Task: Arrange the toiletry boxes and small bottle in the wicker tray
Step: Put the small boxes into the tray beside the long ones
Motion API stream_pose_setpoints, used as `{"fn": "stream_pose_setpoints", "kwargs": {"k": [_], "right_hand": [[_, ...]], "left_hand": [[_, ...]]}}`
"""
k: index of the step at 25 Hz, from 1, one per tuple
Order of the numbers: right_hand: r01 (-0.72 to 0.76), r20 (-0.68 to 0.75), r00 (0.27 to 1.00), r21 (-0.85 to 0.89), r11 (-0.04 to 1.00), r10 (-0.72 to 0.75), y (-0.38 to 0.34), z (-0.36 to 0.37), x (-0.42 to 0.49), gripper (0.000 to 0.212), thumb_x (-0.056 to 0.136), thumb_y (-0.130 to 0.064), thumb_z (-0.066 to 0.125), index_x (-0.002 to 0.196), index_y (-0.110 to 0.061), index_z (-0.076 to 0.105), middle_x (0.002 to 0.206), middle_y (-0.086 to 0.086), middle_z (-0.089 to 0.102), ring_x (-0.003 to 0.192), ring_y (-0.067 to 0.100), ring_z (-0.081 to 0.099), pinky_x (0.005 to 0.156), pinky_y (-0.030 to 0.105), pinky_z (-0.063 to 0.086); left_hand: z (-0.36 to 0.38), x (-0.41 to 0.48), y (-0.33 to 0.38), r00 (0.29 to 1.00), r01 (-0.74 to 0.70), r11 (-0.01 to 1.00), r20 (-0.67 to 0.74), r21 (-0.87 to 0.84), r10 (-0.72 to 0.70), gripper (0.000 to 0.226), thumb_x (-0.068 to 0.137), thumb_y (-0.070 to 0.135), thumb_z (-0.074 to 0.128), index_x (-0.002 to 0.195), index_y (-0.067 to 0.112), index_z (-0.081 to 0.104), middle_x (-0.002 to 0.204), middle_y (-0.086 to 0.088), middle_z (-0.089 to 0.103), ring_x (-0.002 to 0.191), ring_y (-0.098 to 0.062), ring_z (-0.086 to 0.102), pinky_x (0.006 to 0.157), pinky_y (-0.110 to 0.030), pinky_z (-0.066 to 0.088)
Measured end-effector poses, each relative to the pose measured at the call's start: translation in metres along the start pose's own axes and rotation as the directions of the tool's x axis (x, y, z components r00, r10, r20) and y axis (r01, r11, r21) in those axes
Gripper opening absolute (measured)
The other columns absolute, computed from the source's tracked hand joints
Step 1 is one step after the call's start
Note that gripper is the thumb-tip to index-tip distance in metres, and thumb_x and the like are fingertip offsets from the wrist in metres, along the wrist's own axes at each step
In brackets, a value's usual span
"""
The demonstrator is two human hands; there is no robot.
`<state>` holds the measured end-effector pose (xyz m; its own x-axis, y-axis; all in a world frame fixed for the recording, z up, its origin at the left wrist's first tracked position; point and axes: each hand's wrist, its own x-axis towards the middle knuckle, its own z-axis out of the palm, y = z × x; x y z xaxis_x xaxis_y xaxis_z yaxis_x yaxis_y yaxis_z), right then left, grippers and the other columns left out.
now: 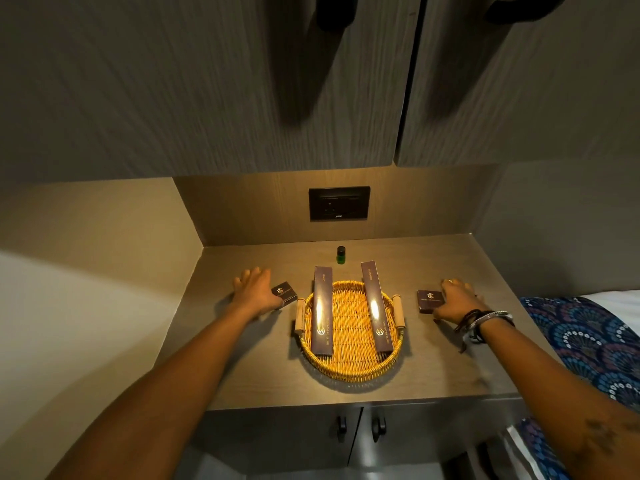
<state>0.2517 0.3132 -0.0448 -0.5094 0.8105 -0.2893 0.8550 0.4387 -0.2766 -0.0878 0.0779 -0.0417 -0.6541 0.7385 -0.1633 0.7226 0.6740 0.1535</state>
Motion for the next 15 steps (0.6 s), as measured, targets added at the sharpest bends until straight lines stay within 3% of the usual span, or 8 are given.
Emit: {"fn": "stream_pose_setpoints", "kwargs": {"k": [4, 9, 13, 15], "right_hand": [[0.007, -0.004, 1.000, 0.061, 0.998, -0.007, 0.009, 0.002, 0.007, 0.040, 0.070, -0.026, 0.080, 0.103, -0.022, 0.058, 0.114, 0.007, 0.056, 0.106, 0.027, 0.052, 0.093, 0.050, 0.048], [0.037, -0.013, 0.999, 0.109, 0.993, -0.036, 0.014, 0.007, 0.013, 0.061, 0.072, -0.030, 0.082, 0.127, -0.022, 0.056, 0.123, 0.004, 0.054, 0.116, 0.028, 0.050, 0.099, 0.052, 0.045], [0.019, -0.015, 1.000, 0.178, 0.984, -0.017, 0.014, 0.004, 0.014, 0.047, 0.066, -0.031, 0.087, 0.102, -0.025, 0.059, 0.109, 0.004, 0.061, 0.096, 0.020, 0.056, 0.089, 0.042, 0.050], [0.011, -0.045, 0.999, 0.238, 0.971, 0.000, 0.009, 0.001, 0.013, 0.047, 0.065, -0.032, 0.088, 0.101, -0.020, 0.060, 0.107, 0.006, 0.060, 0.093, 0.020, 0.056, 0.084, 0.040, 0.051]], "left_hand": [[0.010, 0.006, -0.009, 0.998, 0.058, 0.996, 0.038, -0.065, -0.056, 0.086, 0.070, 0.048, 0.081, 0.138, 0.015, 0.042, 0.140, -0.011, 0.044, 0.129, -0.031, 0.037, 0.101, -0.046, 0.033], [0.021, 0.005, -0.019, 0.998, 0.053, 0.984, 0.028, -0.169, -0.049, 0.064, 0.070, 0.042, 0.081, 0.124, 0.018, 0.057, 0.128, -0.006, 0.053, 0.120, -0.027, 0.043, 0.094, -0.041, 0.034], [0.021, 0.003, -0.023, 1.000, 0.031, 0.958, 0.010, -0.286, -0.029, 0.056, 0.072, 0.039, 0.082, 0.120, 0.020, 0.060, 0.121, -0.003, 0.055, 0.113, -0.023, 0.046, 0.092, -0.040, 0.035], [0.019, 0.001, -0.022, 0.999, 0.029, 0.920, -0.012, -0.391, -0.036, 0.049, 0.070, 0.038, 0.084, 0.112, 0.022, 0.063, 0.114, -0.002, 0.056, 0.110, -0.024, 0.049, 0.096, -0.042, 0.040]]}}
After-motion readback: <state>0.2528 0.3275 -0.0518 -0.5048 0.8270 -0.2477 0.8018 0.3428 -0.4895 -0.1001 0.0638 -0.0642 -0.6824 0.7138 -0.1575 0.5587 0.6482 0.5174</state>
